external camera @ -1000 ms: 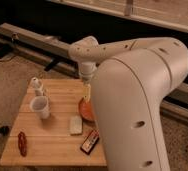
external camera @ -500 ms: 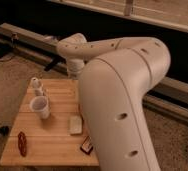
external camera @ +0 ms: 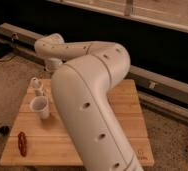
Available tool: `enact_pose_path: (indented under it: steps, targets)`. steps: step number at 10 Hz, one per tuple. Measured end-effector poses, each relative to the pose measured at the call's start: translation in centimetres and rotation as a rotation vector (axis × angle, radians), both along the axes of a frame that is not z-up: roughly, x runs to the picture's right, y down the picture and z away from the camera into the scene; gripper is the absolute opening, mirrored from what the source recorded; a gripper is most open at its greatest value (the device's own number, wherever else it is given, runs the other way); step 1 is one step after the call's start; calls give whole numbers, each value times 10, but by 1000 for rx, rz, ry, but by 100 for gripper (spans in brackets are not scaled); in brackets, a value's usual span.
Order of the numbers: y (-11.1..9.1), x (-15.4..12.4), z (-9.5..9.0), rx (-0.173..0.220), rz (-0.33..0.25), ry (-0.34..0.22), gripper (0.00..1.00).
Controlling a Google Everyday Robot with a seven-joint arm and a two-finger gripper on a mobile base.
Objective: Place the bottle in the ceramic bowl
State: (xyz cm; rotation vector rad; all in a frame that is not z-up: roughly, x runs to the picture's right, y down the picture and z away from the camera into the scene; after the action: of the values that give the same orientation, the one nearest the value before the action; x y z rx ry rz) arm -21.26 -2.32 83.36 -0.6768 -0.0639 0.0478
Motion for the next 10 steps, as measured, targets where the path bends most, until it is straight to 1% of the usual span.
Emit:
enact_pose_path:
  steps: [1,4,7,8,10]
  targets:
    - [0,-33,5,-2,-24,-54,80]
    - [2,-96,15,-6,-82,-187,80]
    - [-1,-134,24,-5,-102,-265,80]
    - [-3,-144,28,-4,-102,-280,80]
    - [-5,-150,38,-11,-101,-281,80]
